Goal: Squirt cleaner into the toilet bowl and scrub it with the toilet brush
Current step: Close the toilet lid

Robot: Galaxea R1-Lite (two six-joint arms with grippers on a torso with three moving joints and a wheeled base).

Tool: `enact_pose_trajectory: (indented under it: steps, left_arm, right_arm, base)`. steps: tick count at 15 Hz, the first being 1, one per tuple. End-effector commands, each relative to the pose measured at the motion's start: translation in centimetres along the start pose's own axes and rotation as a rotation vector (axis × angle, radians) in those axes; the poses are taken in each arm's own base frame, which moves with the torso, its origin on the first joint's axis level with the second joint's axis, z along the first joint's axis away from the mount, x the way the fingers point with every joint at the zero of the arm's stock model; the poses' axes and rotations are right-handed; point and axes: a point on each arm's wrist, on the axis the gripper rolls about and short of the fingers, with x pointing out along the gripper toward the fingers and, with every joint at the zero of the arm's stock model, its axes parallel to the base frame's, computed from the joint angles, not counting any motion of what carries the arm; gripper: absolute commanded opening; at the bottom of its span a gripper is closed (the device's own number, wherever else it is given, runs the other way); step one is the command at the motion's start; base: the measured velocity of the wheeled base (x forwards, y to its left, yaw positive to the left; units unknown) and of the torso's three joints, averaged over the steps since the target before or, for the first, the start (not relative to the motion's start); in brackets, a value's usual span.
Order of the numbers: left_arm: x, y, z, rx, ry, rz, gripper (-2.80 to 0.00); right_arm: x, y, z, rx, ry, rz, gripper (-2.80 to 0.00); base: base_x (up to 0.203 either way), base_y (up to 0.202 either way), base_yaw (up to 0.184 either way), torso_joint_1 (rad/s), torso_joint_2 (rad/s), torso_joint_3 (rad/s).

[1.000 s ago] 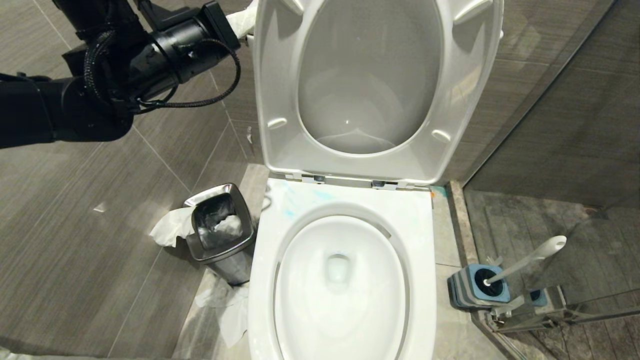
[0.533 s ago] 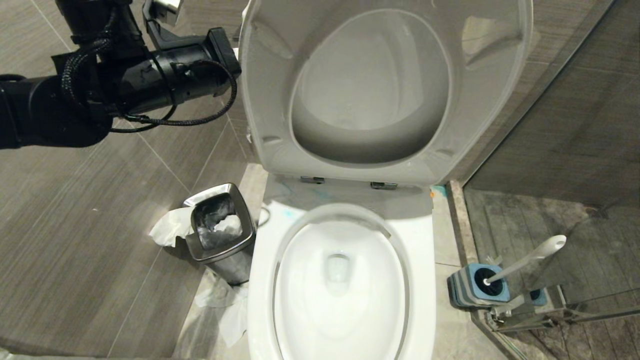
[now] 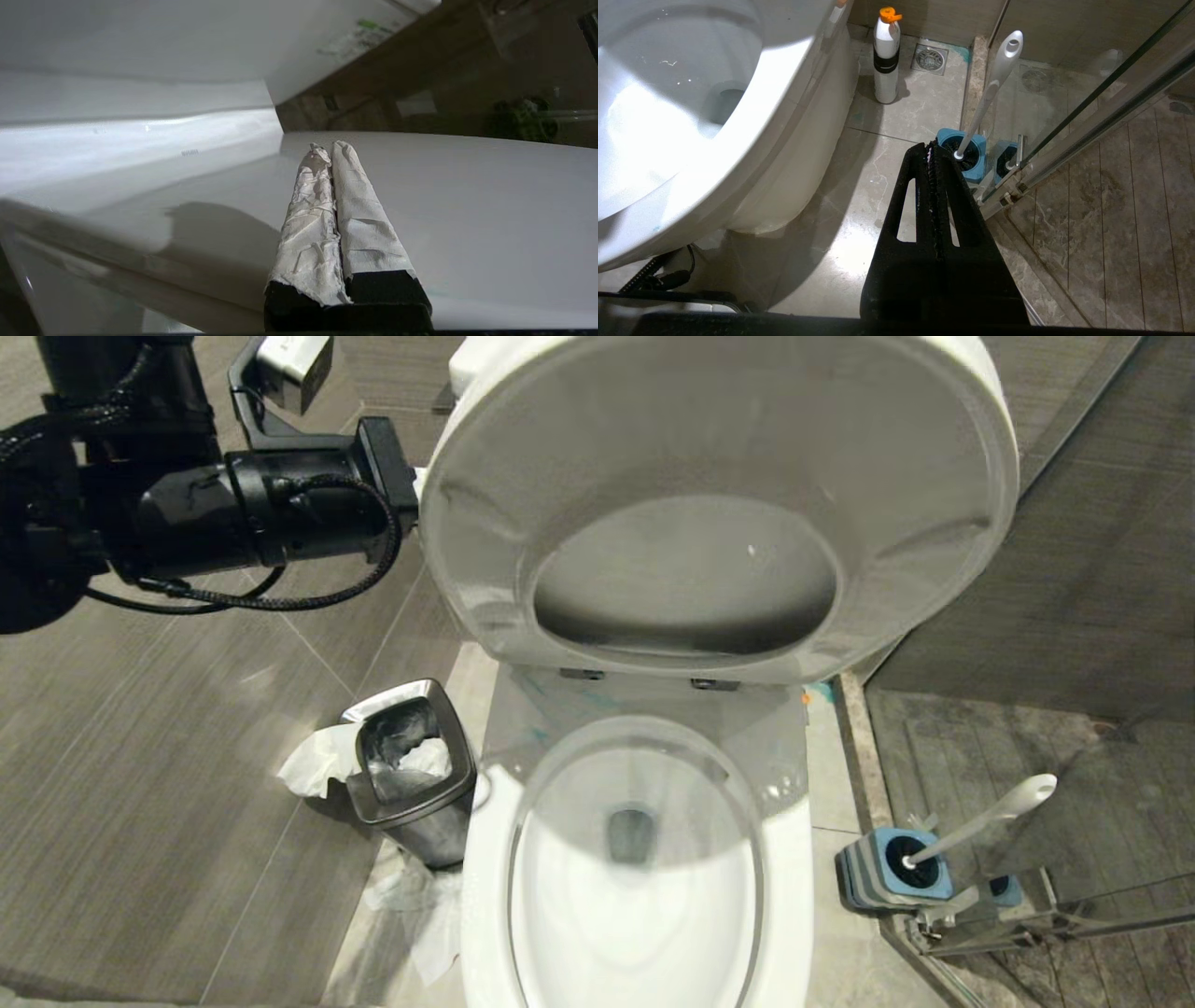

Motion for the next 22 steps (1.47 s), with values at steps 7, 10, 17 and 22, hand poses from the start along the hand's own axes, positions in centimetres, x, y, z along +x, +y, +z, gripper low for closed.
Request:
enact_pose_trajectory:
  steps: [7,10,17,22]
  left_arm:
    - [-8.2,-3.9,-4.7,-0.152,0.328,0.135,-2.80]
    - [-11.0,-5.1,-6.2,-0.253,0.476,0.191,-2.80]
    - [-12.9,-7.0,-4.4,-0.111,0.376,0.291,-2.80]
    - [-12.9,-7.0,-4.5,-0.035,0.383,0.321,-2.80]
  right_arm:
    - [0.0,0.0,0.0,-0.001,0.001,0.001,-2.80]
    - [0.0,0.0,0.0,-0.001,0.000,0.001,-2.80]
    - [0.0,0.0,0.0,-0.001,0.003,0.001,-2.80]
    - [0.0,0.0,0.0,-0.001,0.001,0.001,-2.80]
  base:
    - [0.000,0.000,0.000,0.000,0.00,0.000]
    - [0.000,0.000,0.000,0.000,0.00,0.000]
    - [0.000,0.000,0.000,0.000,0.00,0.000]
    - [0.000,0.000,0.000,0.000,0.00,0.021]
